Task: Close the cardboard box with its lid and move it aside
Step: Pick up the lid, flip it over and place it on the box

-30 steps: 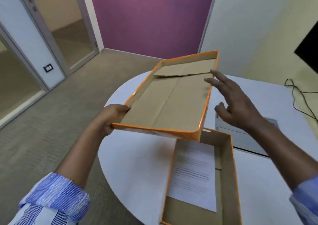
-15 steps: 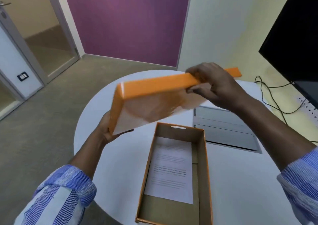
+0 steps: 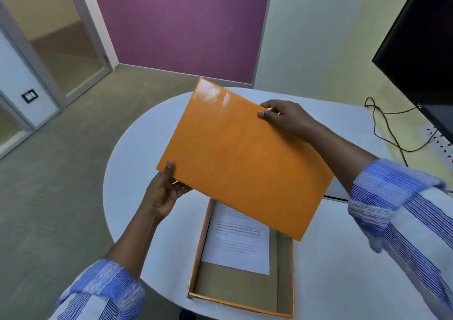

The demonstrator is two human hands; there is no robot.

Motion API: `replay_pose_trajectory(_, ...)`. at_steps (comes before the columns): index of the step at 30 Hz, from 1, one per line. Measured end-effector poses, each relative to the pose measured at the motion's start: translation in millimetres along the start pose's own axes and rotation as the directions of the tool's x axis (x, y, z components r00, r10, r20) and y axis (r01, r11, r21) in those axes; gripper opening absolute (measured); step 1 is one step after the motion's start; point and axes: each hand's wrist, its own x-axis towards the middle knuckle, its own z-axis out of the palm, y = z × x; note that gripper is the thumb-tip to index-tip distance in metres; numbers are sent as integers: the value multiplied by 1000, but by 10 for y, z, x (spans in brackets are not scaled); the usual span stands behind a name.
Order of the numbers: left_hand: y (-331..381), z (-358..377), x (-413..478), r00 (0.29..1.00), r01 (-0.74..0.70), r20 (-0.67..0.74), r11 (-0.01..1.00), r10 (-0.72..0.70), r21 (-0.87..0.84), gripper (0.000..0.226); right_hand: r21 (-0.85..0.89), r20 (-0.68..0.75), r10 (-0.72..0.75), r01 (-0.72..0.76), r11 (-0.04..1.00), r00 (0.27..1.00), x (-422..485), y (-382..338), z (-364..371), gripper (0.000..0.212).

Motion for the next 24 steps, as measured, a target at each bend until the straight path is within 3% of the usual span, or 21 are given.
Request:
replay_pose_trajectory(2, -94, 22, -40, 998, 27, -55, 993, -34, -116, 44, 51, 10, 100, -101, 994, 995, 22, 164, 123, 37)
replay_pose_trajectory(4, -209, 97, -93, 993, 79, -81, 993, -86, -92, 47, 88, 16, 204, -204, 975, 979, -3, 349, 245, 43)
replay_pose_trajectory(9, -494, 329, -202, 977, 211, -51, 896, -208, 391, 54, 137, -32, 466, -458, 878, 884, -330, 750, 705, 56)
replay_pose_trajectory(13, -576, 439, -133, 984, 176, -128, 772, -123, 610, 70, 312, -56, 660, -615, 724, 749, -779, 937, 1120, 56)
replay_pose_trajectory(18, -676, 568, -107, 992, 108, -122, 495, -4, 862, 76, 405, -50, 708, -634, 659, 704, -1408, 1046, 1508, 59)
replay_pose_trajectory(24, -761, 581, -139, 997, 72, -75, 383, -9, 921, 77, 412, -98, 767, -676, 611, 634, -1706, 1074, 1570, 65)
